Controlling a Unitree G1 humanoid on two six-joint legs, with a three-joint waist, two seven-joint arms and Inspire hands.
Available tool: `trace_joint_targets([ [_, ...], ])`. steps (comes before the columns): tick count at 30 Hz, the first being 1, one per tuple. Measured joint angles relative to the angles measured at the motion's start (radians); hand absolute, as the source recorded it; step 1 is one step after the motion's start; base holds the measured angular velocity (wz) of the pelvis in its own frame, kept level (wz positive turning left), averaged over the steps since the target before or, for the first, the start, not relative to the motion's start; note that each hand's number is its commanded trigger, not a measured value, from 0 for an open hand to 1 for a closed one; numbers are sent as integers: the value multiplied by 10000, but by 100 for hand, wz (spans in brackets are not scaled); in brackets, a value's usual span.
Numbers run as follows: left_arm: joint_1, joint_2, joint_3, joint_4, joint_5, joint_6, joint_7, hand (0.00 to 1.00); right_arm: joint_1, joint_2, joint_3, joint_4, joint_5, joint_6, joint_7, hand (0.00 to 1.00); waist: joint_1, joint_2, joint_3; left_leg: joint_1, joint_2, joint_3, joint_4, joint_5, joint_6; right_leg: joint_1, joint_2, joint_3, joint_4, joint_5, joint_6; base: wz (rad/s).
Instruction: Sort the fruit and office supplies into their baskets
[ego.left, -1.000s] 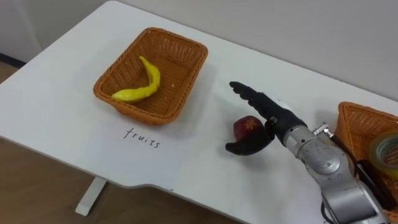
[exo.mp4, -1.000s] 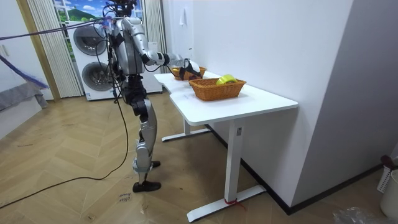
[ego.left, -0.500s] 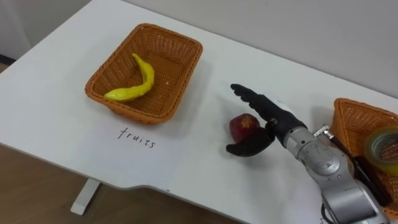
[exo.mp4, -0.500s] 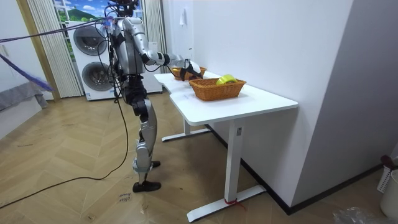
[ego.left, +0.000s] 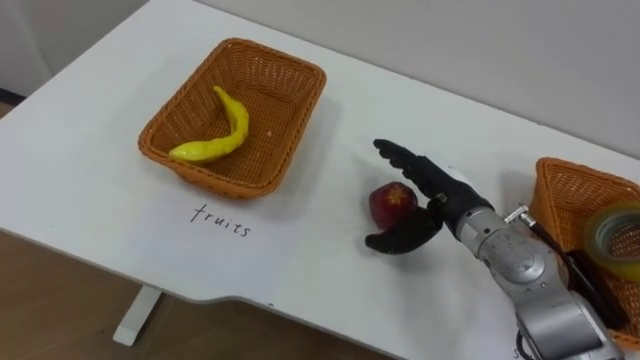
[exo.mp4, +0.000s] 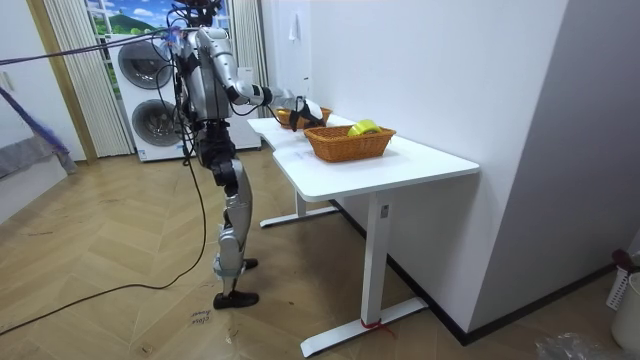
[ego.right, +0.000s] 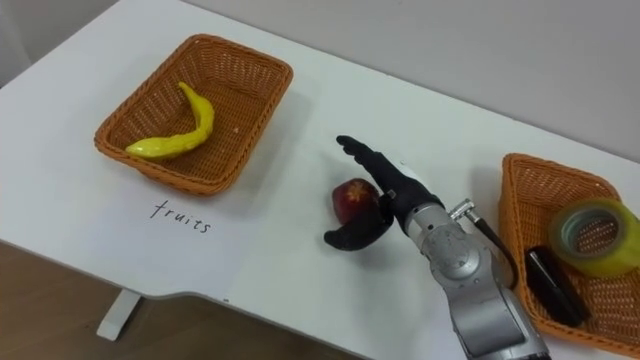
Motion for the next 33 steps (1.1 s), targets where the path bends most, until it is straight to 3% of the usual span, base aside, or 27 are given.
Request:
trace_joint_targets([
  [32,9,11,-4,17,-5,30,-11,0,1,11,13,32,3,3,3,99,7,12,8,9,-2,0,-33,-1,1,-2,1,9,-6,0,0,0],
  [33,9,13,-3,18,-5,32,-10,0,0,11,13,32,-23,3,3,64,15,13,8,10,-2,1,-46,-1,1,-9,2,16,-9,0,0,0],
])
